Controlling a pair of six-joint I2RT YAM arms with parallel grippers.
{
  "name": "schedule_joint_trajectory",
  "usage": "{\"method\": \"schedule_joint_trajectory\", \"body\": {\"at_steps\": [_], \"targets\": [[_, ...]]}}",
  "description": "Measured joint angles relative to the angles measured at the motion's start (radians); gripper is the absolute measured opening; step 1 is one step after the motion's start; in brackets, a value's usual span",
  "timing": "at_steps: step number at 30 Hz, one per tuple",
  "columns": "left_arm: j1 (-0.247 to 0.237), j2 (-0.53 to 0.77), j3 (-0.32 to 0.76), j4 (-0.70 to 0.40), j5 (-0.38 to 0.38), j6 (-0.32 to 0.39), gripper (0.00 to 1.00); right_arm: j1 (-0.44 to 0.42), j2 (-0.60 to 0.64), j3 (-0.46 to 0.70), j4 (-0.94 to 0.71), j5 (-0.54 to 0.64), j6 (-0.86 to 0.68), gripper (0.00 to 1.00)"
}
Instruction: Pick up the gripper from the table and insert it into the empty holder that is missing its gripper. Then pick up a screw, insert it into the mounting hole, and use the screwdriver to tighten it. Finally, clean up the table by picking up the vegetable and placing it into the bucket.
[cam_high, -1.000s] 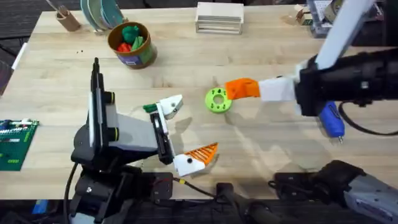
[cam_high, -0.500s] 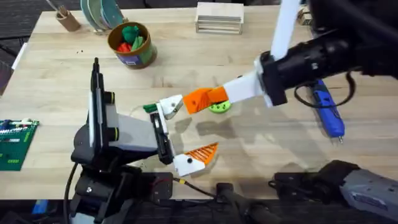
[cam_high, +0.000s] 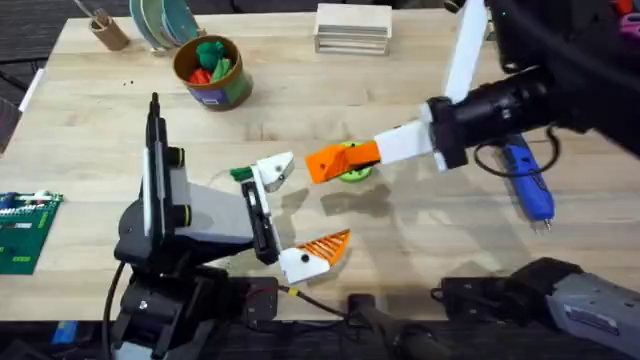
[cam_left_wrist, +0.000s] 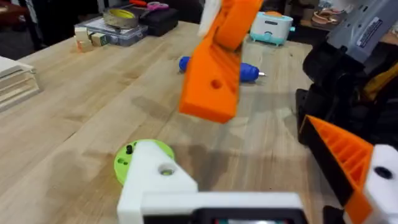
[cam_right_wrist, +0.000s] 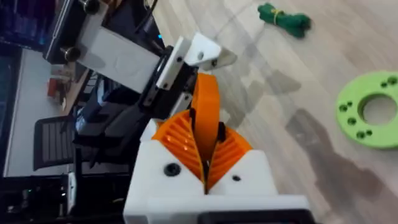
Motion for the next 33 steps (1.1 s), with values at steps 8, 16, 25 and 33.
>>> {"method": "schedule_joint_trajectory", "body": {"at_steps": [8, 16, 25, 33], "targets": [[0.0, 0.0, 0.0, 0.0, 0.0, 0.0, 0.993, 0.0, 0.0, -0.176, 0.349, -0.1, 0.137, 0.014], [0.0, 0.0, 0.0, 0.0, 0.0, 0.0, 0.993, 0.0, 0.0, -0.272, 0.507, -0.158, 0.287, 0.014], [0.0, 0.0, 0.0, 0.0, 0.0, 0.0, 0.992, 0.0, 0.081, -0.302, 0.637, -0.227, 0.361, 0.014], [0.0, 0.0, 0.0, 0.0, 0.0, 0.0, 0.992, 0.034, 0.2, -0.303, 0.783, -0.274, 0.42, 0.014]]}}
